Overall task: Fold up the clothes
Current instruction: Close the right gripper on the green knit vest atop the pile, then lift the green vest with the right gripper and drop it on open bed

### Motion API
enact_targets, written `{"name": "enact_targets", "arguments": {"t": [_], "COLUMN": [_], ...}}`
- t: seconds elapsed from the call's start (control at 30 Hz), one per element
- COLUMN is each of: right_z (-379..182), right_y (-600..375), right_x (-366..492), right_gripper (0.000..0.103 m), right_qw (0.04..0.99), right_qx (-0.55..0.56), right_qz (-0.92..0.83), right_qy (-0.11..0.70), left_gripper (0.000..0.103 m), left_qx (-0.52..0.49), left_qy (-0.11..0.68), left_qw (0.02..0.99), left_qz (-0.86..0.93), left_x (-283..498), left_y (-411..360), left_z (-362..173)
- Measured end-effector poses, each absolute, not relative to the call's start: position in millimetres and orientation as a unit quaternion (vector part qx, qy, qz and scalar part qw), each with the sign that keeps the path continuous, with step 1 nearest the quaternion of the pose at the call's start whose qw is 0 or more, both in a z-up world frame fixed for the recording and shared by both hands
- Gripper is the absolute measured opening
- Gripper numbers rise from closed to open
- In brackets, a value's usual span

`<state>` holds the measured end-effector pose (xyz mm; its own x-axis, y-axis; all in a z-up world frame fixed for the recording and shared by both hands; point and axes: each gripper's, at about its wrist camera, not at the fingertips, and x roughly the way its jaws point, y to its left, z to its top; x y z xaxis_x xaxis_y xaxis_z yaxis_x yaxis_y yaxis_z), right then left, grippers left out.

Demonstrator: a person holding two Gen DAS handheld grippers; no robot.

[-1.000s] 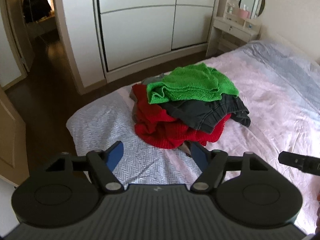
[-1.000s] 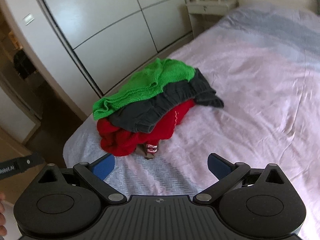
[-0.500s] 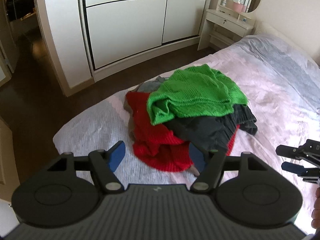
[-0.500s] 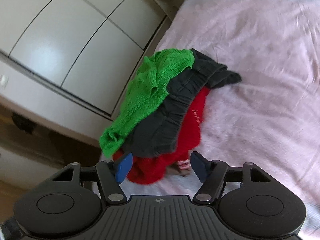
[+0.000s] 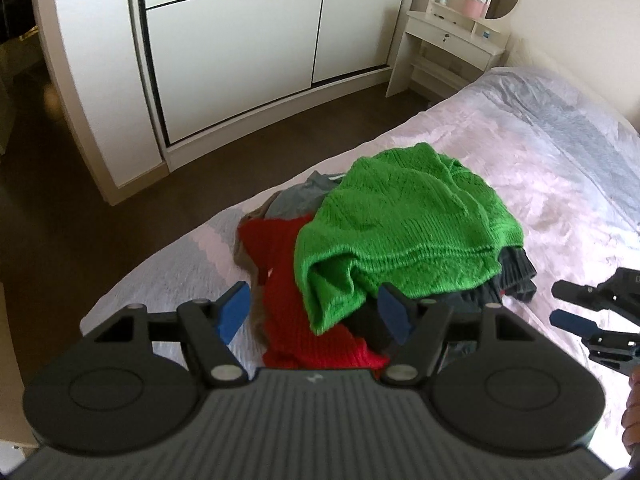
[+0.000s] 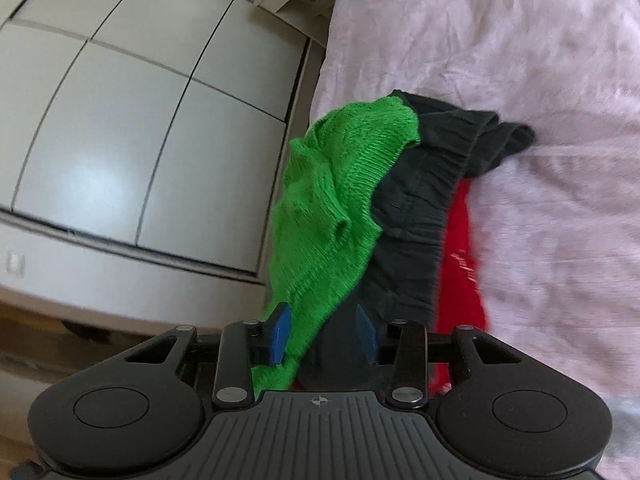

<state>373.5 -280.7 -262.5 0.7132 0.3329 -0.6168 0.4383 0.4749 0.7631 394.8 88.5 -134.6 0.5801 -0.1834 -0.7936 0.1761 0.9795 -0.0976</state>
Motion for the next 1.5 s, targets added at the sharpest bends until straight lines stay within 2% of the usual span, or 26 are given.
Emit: {"name": "enact_targets", "arguments": {"t": [0.37,0.73,0.77,0.8,0.87,1.0,1.2,1.5], "right_z": [-318,-356,-356,-355,-353,-316,-213,-92], "right_y": [-292,-290,-285,-282,-280,-281,-279,-327], "right_x": [436,488,494,497,498,486,464,329], "right_gripper": [0.041,0.041,0.034,0.006,0.006,0.006,0.006,0.006], "right_qw": [0.727,0.741,0.754,0.764,0.772,0.799,0.864,0.887], "right_qx": [0.581,0.562,0.543,0.530,0.530,0.531,0.451,0.438], "right_qz": [-0.046,-0.045,-0.039,-0.032,-0.020,0.042,0.137,0.145], "right_qy": [0.362,0.365,0.367,0.366,0.351,0.278,0.175,0.027], "left_gripper": [0.067,0.067,0.067,0.067,0.067,0.067,0.067,0.067], "left_qx": [-0.002,0.003,0.003,0.004,0.006,0.003,-0.002,0.004], "left_qy": [0.469,0.491,0.492,0.494,0.494,0.475,0.437,0.388], "left_qw": [0.877,0.866,0.866,0.865,0.865,0.876,0.896,0.909], "left_qz": [-0.103,-0.092,-0.090,-0.089,-0.086,-0.082,-0.080,-0.153], "left_x": [467,506,508,510,513,518,517,462], "left_y": [79,76,76,75,73,76,84,38], "left_z": [-175,-206,-208,-209,-208,-193,-155,-94]}}
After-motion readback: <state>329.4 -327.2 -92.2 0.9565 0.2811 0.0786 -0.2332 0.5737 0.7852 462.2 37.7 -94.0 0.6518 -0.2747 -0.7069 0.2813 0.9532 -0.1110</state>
